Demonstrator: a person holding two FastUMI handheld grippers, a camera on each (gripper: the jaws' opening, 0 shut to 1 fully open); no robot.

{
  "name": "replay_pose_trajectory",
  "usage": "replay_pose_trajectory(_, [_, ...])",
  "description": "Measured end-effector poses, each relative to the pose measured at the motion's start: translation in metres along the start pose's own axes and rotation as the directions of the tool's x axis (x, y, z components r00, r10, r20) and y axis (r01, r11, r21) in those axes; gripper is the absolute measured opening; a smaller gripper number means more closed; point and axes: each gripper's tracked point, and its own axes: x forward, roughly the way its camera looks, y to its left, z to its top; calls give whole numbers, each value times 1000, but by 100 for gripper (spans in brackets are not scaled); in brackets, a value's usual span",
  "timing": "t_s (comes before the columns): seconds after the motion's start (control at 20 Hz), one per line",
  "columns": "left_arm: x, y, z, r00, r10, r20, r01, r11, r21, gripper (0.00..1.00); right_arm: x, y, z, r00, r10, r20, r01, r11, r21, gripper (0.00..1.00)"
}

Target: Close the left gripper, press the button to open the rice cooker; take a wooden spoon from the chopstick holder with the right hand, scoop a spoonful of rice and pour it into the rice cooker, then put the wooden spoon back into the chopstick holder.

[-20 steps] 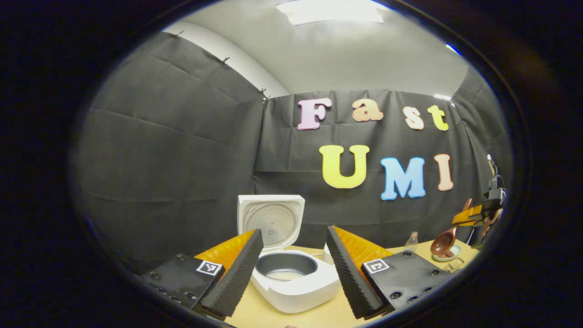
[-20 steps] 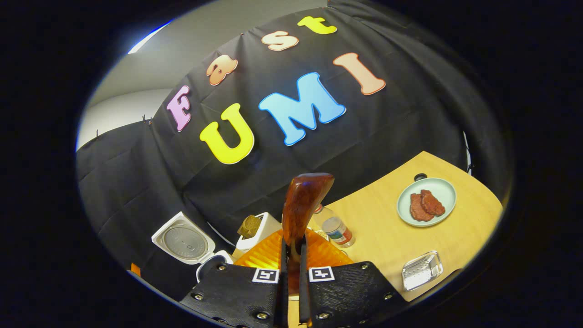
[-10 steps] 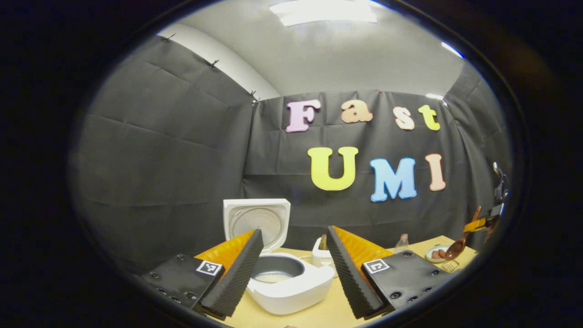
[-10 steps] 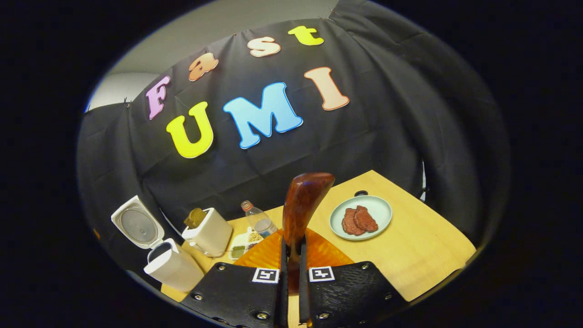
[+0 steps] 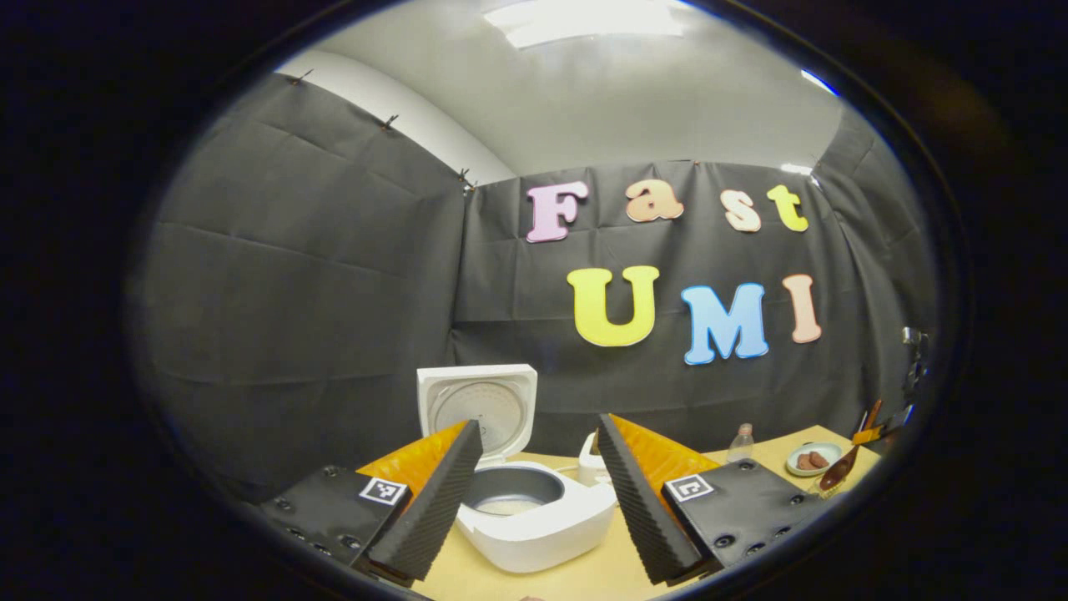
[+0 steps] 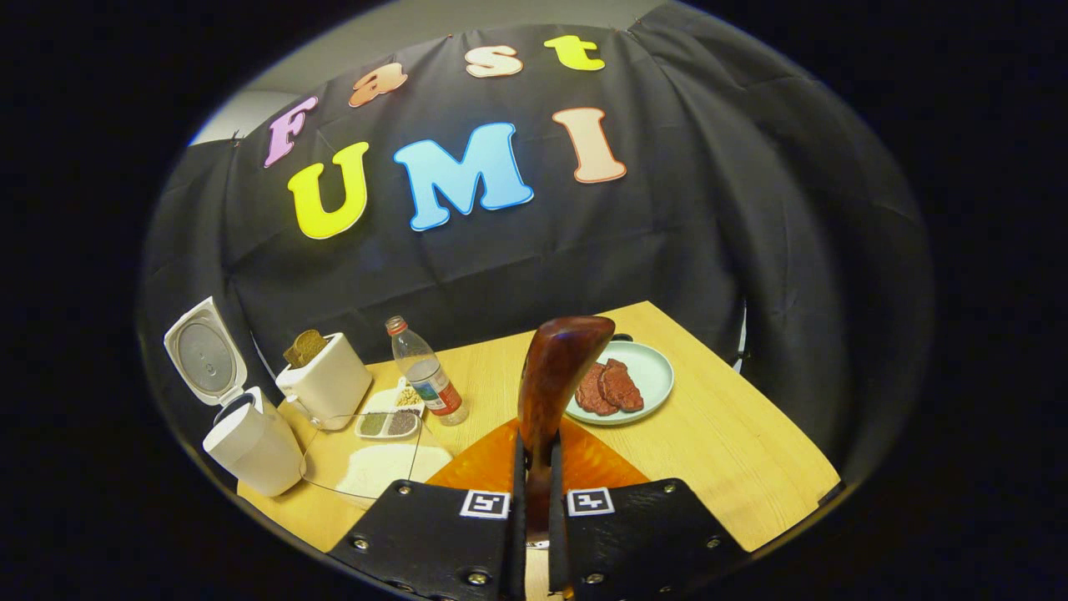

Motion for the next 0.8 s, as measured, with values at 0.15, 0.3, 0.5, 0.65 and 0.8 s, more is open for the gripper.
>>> replay_pose_trajectory(0.15, [-1, 1, 1, 1000, 11, -1, -11, 1000, 11, 96, 7, -5, -17, 999, 4, -43, -2, 999, 33, 12])
replay_pose_trajectory(0.3, [0, 1, 3, 1000, 12, -2, -12, 1000, 15, 96, 10, -13, -28, 997, 2, -76, 2, 998, 57, 13])
replay_pose_trajectory(0.5, [7, -6, 4, 1000, -1, -2, 1, 1000, 14, 96, 4, -31, -11, 999, -36, -21, 37, 997, 64, 33])
replay_pose_trajectory(0.65, [14, -10, -3, 1000, -9, -21, 9, 1000, 3, 97, -10, -40, 6, 997, -65, 42, 64, 998, 24, 63])
replay_pose_trajectory(0.8, [22, -14, -8, 999, -17, -29, 18, 1000, 5, 97, -28, -40, 30, 989, -81, 125, 89, 994, -56, 98])
